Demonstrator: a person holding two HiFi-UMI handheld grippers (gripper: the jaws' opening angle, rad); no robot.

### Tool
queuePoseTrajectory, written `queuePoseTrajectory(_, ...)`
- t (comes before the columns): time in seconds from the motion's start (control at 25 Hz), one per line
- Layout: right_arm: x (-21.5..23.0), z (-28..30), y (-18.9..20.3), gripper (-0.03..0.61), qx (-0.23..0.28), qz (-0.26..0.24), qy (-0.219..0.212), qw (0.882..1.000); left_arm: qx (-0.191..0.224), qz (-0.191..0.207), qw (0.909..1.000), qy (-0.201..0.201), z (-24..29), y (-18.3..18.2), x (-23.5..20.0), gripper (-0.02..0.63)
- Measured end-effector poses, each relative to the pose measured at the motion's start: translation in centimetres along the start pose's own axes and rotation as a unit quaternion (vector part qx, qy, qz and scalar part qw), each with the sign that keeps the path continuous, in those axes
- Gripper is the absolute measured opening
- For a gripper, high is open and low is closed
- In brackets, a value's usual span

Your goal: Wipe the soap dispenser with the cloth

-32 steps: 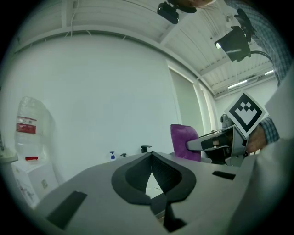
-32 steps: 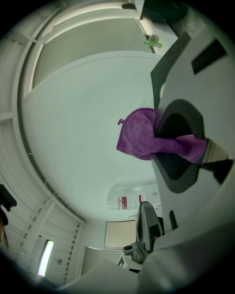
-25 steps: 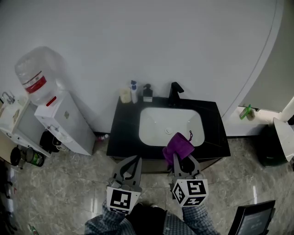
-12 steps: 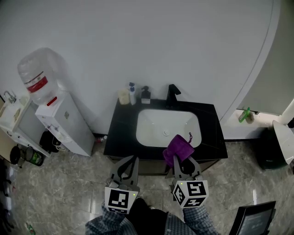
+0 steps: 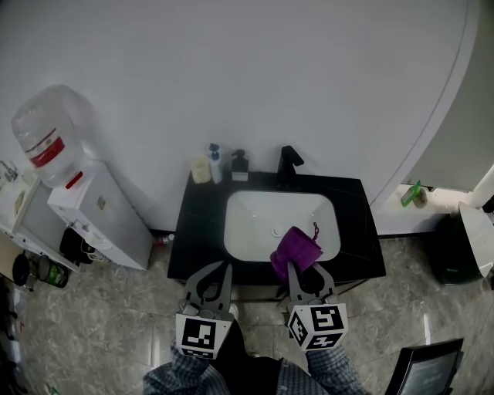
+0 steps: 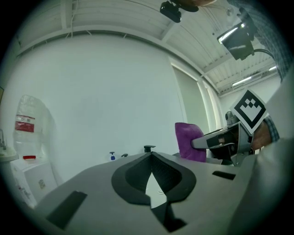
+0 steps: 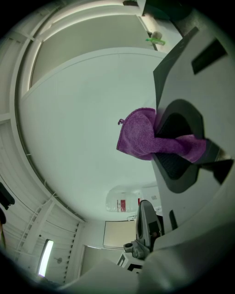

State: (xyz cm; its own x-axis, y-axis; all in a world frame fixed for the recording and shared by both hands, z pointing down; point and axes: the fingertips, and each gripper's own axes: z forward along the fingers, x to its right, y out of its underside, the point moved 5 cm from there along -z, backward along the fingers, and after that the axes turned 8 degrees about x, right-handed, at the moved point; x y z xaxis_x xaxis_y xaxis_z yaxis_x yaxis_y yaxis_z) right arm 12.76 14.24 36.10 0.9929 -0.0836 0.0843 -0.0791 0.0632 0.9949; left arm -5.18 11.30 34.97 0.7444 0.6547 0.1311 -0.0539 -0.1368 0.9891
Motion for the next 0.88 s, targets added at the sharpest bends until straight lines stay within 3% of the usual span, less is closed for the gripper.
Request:
queuePoseTrajectory(0.2, 0.8, 6.8, -0.3, 0.078, -0.006, 0.001, 0.005, 1.000, -0.018, -0.004, 0.9996, 0.020, 5.5, 1.5, -3.7, 0.002)
queuePoseTrajectory(0.56, 1.1, 19.8, -1.2, 0.078, -0.012, -0.005, 0.015, 1.000, -0.013, -0.011, 0.9983, 0.056, 15.2, 3.6, -11.9, 0.002)
queuePoseTrajectory(0.88, 1.2, 28.3, -1.4, 0.078, -0.030, -0.013, 0.015, 0.999, -0.032, -0.035, 0.9957, 0.079, 21.4, 5.9, -16.2, 0.002)
